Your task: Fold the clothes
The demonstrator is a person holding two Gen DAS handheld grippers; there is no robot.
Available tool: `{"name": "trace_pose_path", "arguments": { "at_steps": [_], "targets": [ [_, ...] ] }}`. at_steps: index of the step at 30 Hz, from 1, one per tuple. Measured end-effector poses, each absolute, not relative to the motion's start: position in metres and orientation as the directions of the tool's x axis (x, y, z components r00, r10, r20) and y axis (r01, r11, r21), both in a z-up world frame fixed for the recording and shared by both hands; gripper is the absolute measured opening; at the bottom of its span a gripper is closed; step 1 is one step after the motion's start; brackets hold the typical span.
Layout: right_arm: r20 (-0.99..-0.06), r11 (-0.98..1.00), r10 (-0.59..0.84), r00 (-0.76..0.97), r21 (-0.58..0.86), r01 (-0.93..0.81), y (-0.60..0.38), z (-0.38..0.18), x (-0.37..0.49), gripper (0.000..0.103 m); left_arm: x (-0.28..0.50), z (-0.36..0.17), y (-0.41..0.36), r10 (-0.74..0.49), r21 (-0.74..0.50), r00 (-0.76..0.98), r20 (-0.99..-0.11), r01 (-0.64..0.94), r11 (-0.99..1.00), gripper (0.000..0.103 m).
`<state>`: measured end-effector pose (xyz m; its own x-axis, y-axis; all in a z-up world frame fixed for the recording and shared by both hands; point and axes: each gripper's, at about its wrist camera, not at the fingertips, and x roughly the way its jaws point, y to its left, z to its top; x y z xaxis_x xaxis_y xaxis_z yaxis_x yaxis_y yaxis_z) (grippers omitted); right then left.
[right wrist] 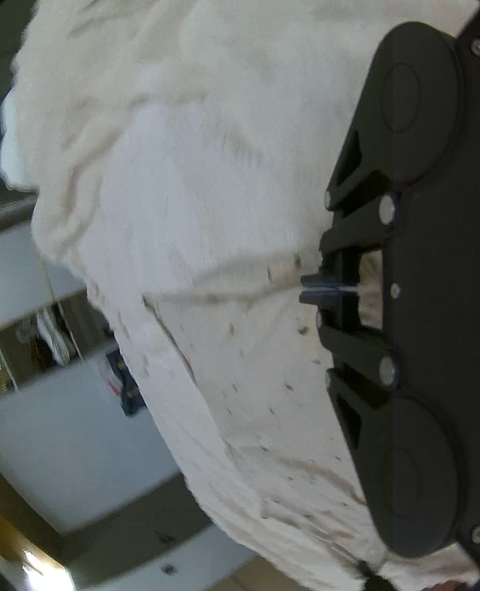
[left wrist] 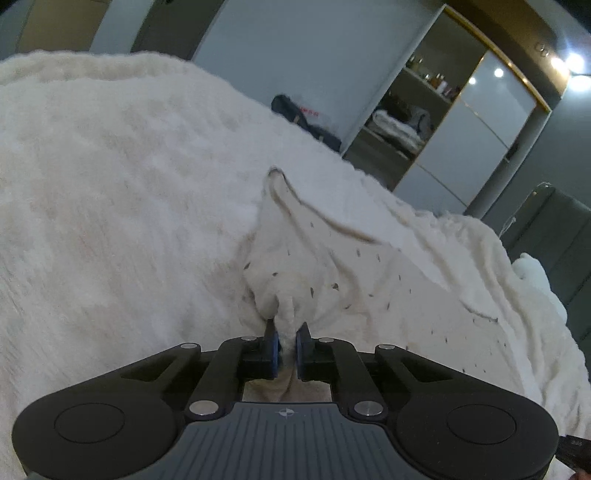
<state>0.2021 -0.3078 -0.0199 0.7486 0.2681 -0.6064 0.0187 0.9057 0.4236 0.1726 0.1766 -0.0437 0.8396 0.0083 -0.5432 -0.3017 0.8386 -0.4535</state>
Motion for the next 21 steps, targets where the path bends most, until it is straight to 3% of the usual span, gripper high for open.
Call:
{"name": "trace_pose_path", "arguments": {
  "at_steps": [4, 5, 6, 7, 8, 10, 11, 12, 13, 16, 18, 19, 20, 21],
  "targets": [
    [-0.651, 0.975, 0.049, 0.757, 0.195, 0.105, -0.306, -0.017, 0.197, 0.0, 0.166, -0.049, 0.188, 0.037, -0.449, 0.811, -0.584, -0.361, 0.817, 0.009],
    [-0.654, 0.977, 0.015, 0.756, 0.171, 0.129, -0.311, -0.017, 0.195, 0.0, 0.164, -0.05, 0.194, 0.057, -0.454, 0.8, -0.597, -0.397, 0.798, 0.017],
    [-0.652, 0.965, 0.029, 0.758, 0.216, 0.148, -0.32, -0.016, 0.193, 0.0, 0.164, -0.05, 0.196, 0.068, -0.449, 0.793, -0.605, -0.41, 0.794, 0.036],
    [-0.634, 0.934, 0.101, 0.767, 0.326, 0.147, -0.331, -0.014, 0.191, 0.0, 0.165, -0.048, 0.194, 0.071, -0.43, 0.782, -0.619, -0.414, 0.802, 0.043],
    [-0.618, 0.934, 0.119, 0.777, 0.335, 0.124, -0.329, -0.011, 0.19, 0.003, 0.166, -0.047, 0.19, 0.065, -0.416, 0.782, -0.619, -0.397, 0.818, 0.045],
    [-0.578, 0.944, 0.148, 0.802, 0.325, 0.061, -0.319, -0.004, 0.186, 0.022, 0.166, -0.045, 0.187, 0.056, -0.415, 0.787, -0.615, -0.383, 0.826, 0.047],
    [-0.56, 0.944, 0.176, 0.809, 0.328, 0.022, -0.312, -0.002, 0.184, 0.027, 0.166, -0.044, 0.187, 0.047, -0.421, 0.788, -0.614, -0.377, 0.825, 0.054],
    [-0.556, 0.94, 0.204, 0.806, 0.341, -0.003, -0.308, -0.003, 0.185, 0.04, 0.166, -0.044, 0.188, 0.043, -0.428, 0.788, -0.615, -0.379, 0.82, 0.065],
    [-0.553, 0.932, 0.244, 0.797, 0.361, -0.035, -0.301, -0.005, 0.186, 0.043, 0.164, -0.046, 0.193, 0.039, -0.452, 0.789, -0.613, -0.391, 0.802, 0.067],
    [-0.56, 0.927, 0.299, 0.773, 0.363, -0.095, -0.284, -0.009, 0.189, 0.043, 0.155, -0.047, 0.205, 0.038, -0.509, 0.797, -0.603, -0.421, 0.751, 0.068],
    [-0.608, 0.949, 0.281, 0.742, 0.29, -0.122, -0.267, -0.014, 0.193, 0.04, 0.155, -0.048, 0.21, 0.039, -0.515, 0.798, -0.601, -0.424, 0.745, 0.069],
    [-0.63, 0.957, 0.269, 0.728, 0.257, -0.131, -0.261, -0.016, 0.194, 0.016, 0.156, -0.049, 0.211, 0.036, -0.512, 0.796, -0.604, -0.422, 0.748, 0.068],
    [-0.642, 0.961, 0.261, 0.721, 0.241, -0.134, -0.258, -0.018, 0.194, 0.001, 0.157, -0.051, 0.211, 0.026, -0.505, 0.792, -0.61, -0.413, 0.758, 0.061],
    [-0.653, 0.965, 0.254, 0.713, 0.224, -0.138, -0.255, -0.019, 0.195, 0.001, 0.158, -0.052, 0.209, 0.019, -0.499, 0.787, -0.616, -0.408, 0.765, 0.042]
  ]
}}
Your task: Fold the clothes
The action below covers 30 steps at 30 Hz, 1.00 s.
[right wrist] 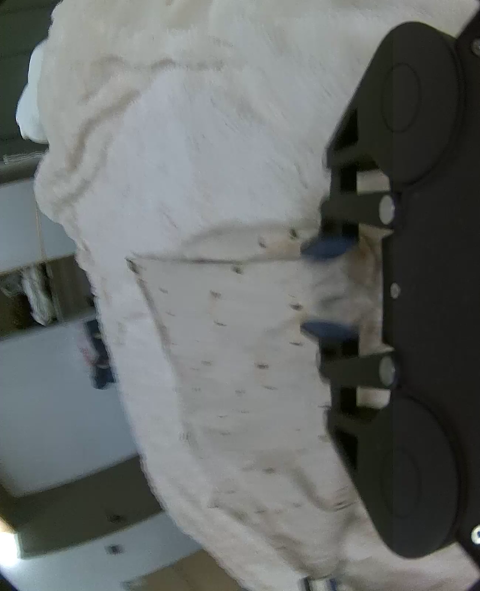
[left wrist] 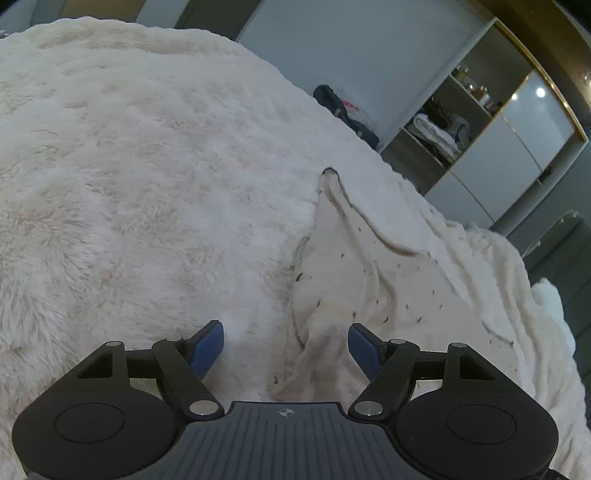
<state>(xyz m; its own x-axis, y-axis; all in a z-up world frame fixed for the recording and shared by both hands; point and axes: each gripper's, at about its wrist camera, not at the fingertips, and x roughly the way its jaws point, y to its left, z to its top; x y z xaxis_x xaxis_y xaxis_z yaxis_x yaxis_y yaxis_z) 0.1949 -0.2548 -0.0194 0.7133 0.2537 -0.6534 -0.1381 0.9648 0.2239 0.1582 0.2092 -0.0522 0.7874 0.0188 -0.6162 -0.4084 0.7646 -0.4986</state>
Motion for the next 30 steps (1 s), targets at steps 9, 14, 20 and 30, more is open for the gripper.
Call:
{"name": "trace_pose_path", "arguments": {
  "at_steps": [9, 14, 20, 30],
  "targets": [
    [-0.655, 0.988, 0.096, 0.749, 0.153, 0.007, -0.284, -0.018, 0.195, 0.0, 0.16, -0.046, 0.203, -0.016, -0.498, 0.797, -0.604, -0.362, 0.788, 0.041],
    [-0.681, 0.979, 0.091, 0.727, 0.194, 0.059, -0.284, -0.026, 0.198, 0.001, 0.161, -0.053, 0.208, -0.069, -0.544, 0.783, -0.618, -0.363, 0.756, 0.069],
    [-0.702, 0.96, 0.124, 0.701, 0.262, 0.093, -0.289, -0.031, 0.201, 0.019, 0.169, -0.069, 0.197, -0.101, -0.492, 0.734, -0.672, -0.34, 0.802, 0.058],
    [-0.621, 0.891, 0.215, 0.754, 0.44, 0.109, -0.313, -0.021, 0.193, 0.03, 0.164, -0.048, 0.192, -0.028, -0.479, 0.75, -0.661, -0.393, 0.785, 0.048]
  ]
}}
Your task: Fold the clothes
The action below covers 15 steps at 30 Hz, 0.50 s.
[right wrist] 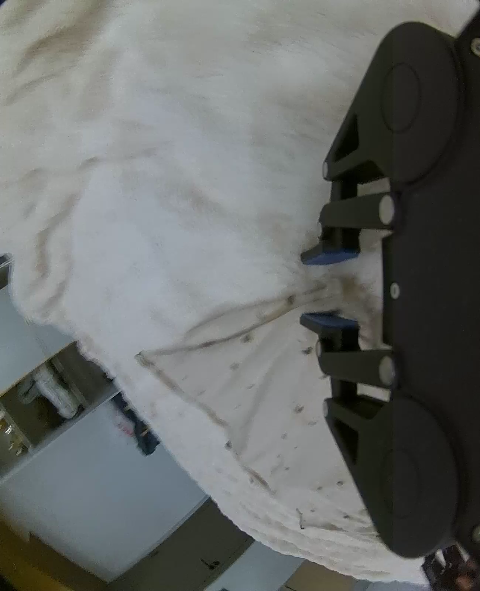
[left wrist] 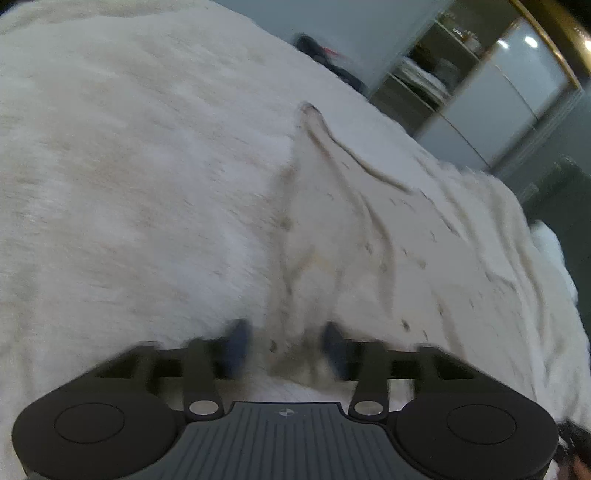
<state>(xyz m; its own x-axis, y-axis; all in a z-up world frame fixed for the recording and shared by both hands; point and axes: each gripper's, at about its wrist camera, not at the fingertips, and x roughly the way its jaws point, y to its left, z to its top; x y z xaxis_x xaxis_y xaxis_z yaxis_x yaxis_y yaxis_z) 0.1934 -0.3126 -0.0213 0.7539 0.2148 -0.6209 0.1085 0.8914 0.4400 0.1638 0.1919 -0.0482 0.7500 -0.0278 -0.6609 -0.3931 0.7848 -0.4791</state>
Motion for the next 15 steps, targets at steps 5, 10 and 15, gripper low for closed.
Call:
{"name": "trace_pose_path", "arguments": {
  "at_steps": [5, 10, 15],
  "targets": [
    [-0.495, 0.979, 0.202, 0.845, 0.085, -0.184, -0.253, 0.014, 0.166, 0.049, 0.152, -0.001, 0.135, 0.022, -0.064, 0.824, -0.566, -0.071, 0.995, 0.055],
    [-0.483, 0.874, 0.22, 0.848, -0.289, -0.391, -0.189, -0.001, 0.141, 0.057, 0.152, -0.038, 0.081, 0.09, 0.331, 0.755, -0.649, 0.174, 0.928, 0.055],
    [-0.528, 0.689, 0.162, 0.833, -0.544, -0.479, -0.15, -0.041, 0.133, 0.061, 0.156, -0.067, 0.06, 0.21, 0.531, 0.781, -0.588, 0.177, 0.829, 0.055]
  ]
}}
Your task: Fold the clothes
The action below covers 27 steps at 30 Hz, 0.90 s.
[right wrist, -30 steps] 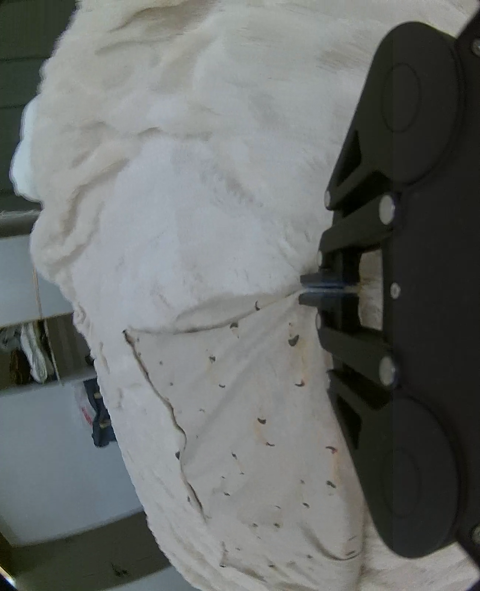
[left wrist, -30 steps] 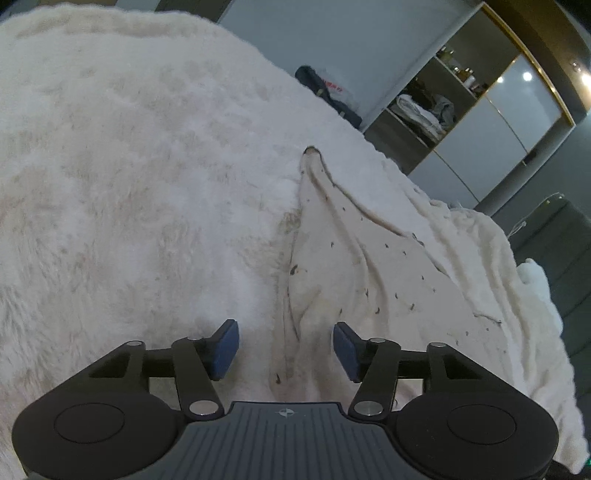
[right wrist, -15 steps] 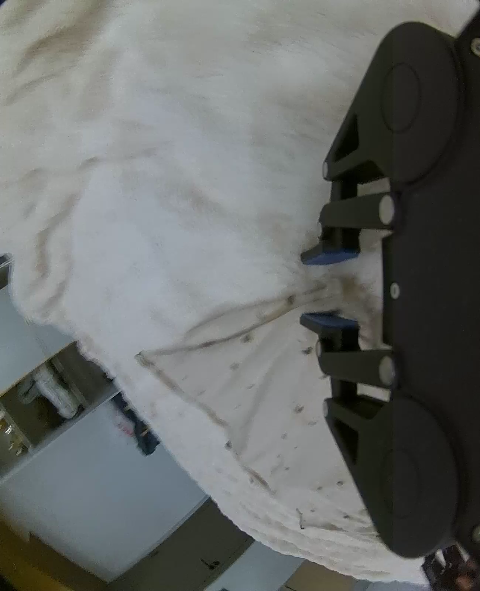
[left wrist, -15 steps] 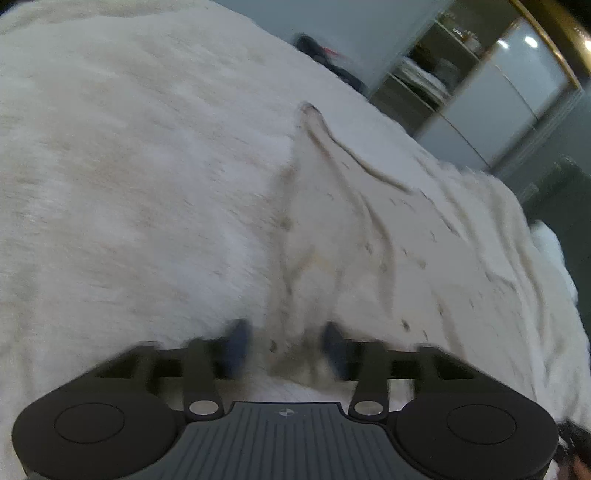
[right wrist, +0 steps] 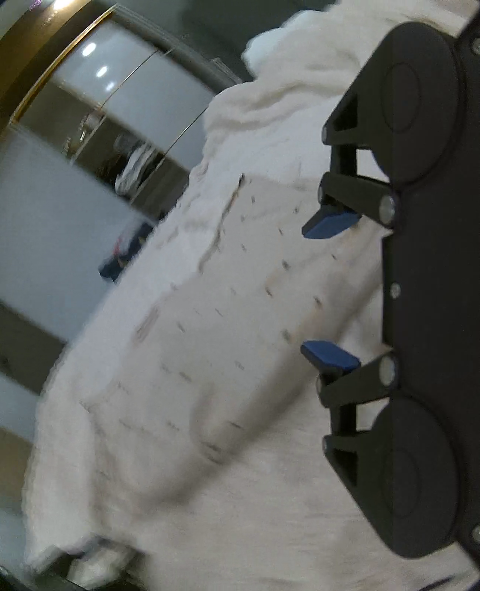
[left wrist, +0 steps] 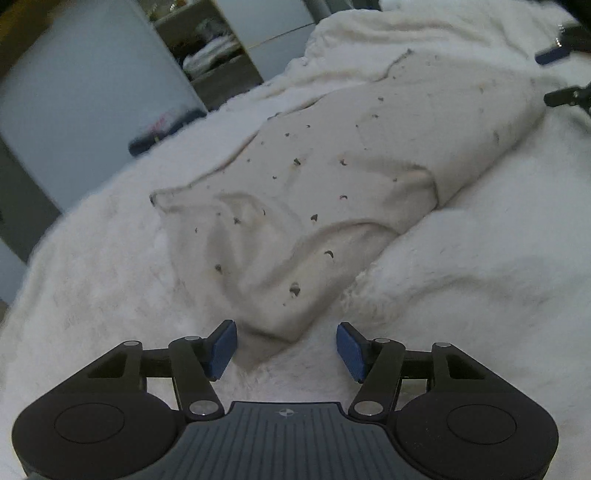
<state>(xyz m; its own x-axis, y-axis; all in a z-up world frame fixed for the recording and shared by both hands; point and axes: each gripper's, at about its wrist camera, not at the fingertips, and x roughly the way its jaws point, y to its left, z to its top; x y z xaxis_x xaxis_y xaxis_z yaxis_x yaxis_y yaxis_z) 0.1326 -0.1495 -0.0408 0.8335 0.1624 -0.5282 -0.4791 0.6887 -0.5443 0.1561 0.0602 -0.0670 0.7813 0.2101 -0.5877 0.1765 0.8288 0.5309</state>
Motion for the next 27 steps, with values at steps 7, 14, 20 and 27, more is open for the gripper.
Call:
{"name": "trace_pose_path", "arguments": {
  "at_steps": [7, 14, 20, 27],
  "targets": [
    [-0.453, 0.519, 0.094, 0.886, -0.738, -0.432, -0.125, -0.075, 0.136, 0.063, 0.161, -0.112, 0.036, 0.33, 0.791, 0.846, -0.418, 0.16, 0.591, 0.055],
    [-0.508, 0.594, 0.12, 0.853, -0.652, -0.472, -0.134, -0.067, 0.154, 0.011, 0.167, -0.084, 0.053, 0.337, 0.766, 0.867, -0.368, 0.076, 0.639, 0.009],
    [-0.417, 0.658, 0.155, 0.896, -0.633, -0.408, -0.153, -0.026, 0.141, 0.009, 0.141, -0.034, 0.064, 0.293, 0.726, 0.915, -0.277, -0.001, 0.688, 0.009],
    [-0.48, 0.621, 0.134, 0.867, -0.642, -0.451, -0.16, -0.026, 0.139, 0.003, 0.142, -0.05, 0.075, 0.294, 0.739, 0.861, -0.415, 0.131, 0.66, 0.01]
  ]
}}
